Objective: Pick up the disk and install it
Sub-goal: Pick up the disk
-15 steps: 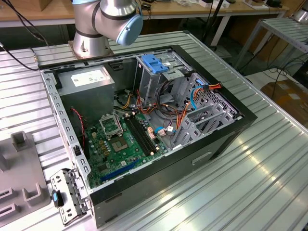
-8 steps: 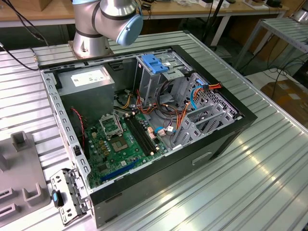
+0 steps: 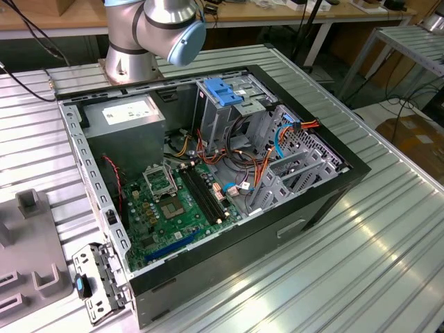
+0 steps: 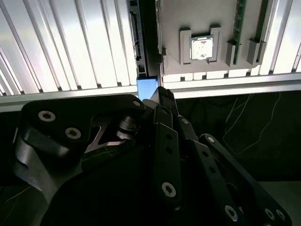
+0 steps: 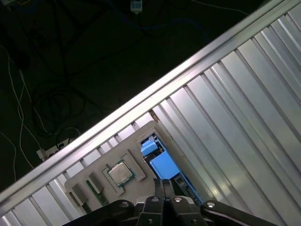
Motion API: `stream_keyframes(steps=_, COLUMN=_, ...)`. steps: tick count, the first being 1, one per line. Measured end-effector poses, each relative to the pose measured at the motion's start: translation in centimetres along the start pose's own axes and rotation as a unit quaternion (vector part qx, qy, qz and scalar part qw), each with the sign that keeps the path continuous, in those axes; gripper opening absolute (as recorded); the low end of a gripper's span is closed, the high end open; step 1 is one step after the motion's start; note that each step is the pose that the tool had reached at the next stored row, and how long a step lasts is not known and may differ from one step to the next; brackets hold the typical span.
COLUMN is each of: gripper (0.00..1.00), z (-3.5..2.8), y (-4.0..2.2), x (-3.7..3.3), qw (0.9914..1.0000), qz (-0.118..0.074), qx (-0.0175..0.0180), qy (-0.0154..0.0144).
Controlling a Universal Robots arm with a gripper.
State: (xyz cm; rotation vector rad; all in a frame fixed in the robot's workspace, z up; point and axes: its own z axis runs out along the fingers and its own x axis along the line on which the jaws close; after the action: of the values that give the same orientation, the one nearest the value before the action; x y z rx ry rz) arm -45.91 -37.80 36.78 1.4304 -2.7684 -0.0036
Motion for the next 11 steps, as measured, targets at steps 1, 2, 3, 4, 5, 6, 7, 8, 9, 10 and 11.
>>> stream_keyframes(steps=1, gripper=0.11, z=0.02, y=0.0, x=0.0, qw=0.99998, qz=-0.006, qx=0.0005, qy=-0.0002)
stream_keyframes(steps=2, gripper=0.11, z=0.05, y=0.0, x=0.01, qw=0.99975, qz=-0.022, qx=0.001, qy=-0.0001)
stream_keyframes(steps=3, gripper=0.11, z=0.06, y=-0.01, x=0.01, qw=0.99924, qz=-0.039, qx=0.0014, qy=0.0001)
stream_keyframes(steps=4, gripper=0.11, z=0.07, y=-0.01, x=0.01, qw=0.99892, qz=-0.046, qx=0.0016, qy=0.0002)
stream_keyframes(steps=5, gripper=0.11, z=0.07, y=0.0, x=0.01, qw=0.99851, qz=-0.054, qx=0.0017, qy=0.0003)
stream_keyframes(steps=6, gripper=0.11, z=0.08, y=-0.01, x=0.01, qw=0.99772, qz=-0.067, qx=0.002, qy=0.0004)
stream_keyframes(steps=7, gripper=0.11, z=0.09, y=-0.01, x=0.01, qw=0.99724, qz=-0.074, qx=0.0022, qy=0.0005)
stream_keyframes(steps=8, gripper=0.11, z=0.09, y=0.0, x=0.01, qw=0.99666, qz=-0.082, qx=0.0023, qy=0.0006)
stream_keyframes(steps=9, gripper=0.11, z=0.1, y=-0.01, x=0.01, qw=0.99593, qz=-0.09, qx=0.0025, qy=0.0007)
stream_keyframes(steps=10, gripper=0.11, z=0.1, y=-0.01, x=0.01, qw=0.99525, qz=-0.097, qx=0.0026, qy=0.0008)
stream_keyframes(steps=11, gripper=0.11, z=0.11, y=-0.01, x=0.01, qw=0.99454, qz=-0.104, qx=0.0028, qy=0.0009)
